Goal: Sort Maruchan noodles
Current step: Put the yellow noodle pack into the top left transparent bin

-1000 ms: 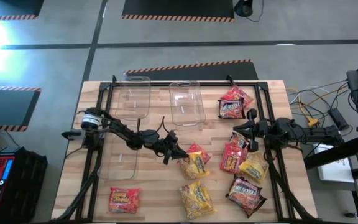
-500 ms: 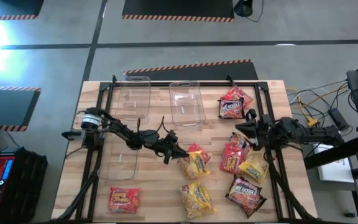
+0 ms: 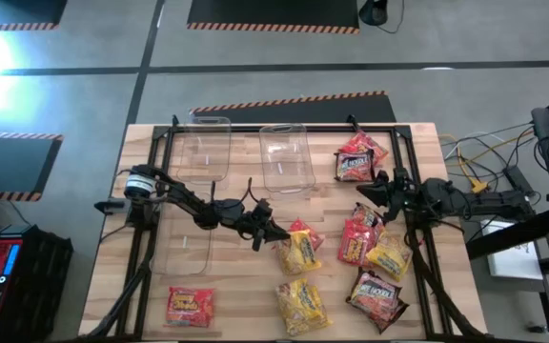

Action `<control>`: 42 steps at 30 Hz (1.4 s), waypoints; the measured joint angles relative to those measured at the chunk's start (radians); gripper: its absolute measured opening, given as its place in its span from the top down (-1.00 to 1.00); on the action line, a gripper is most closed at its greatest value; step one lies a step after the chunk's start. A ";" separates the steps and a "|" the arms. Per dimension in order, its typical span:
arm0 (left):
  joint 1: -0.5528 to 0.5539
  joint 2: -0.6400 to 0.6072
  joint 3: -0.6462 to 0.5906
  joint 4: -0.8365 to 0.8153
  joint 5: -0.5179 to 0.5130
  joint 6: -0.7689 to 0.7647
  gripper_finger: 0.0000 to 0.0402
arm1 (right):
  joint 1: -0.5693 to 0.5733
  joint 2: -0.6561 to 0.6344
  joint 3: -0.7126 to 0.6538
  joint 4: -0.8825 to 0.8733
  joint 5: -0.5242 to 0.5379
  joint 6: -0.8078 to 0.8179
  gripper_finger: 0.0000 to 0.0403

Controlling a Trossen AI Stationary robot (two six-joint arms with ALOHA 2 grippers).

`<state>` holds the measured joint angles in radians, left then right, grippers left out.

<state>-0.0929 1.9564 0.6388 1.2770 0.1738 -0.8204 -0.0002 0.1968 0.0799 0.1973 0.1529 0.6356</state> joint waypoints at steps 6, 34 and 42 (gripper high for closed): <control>0.002 0.000 0.000 -0.001 -0.002 0.000 1.00 | 0.000 0.178 0.089 -0.053 -0.003 0.013 0.91; -0.002 0.000 0.000 -0.031 -0.002 -0.008 1.00 | 0.073 0.770 0.540 -0.352 -0.193 0.107 0.89; -0.002 0.000 -0.001 -0.032 -0.002 -0.008 1.00 | 0.179 0.914 0.539 -0.261 -0.179 0.123 0.58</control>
<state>-0.0948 1.9564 0.6376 1.2446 0.1719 -0.8280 0.1788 1.1113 0.6193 -0.0640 -0.0261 0.7589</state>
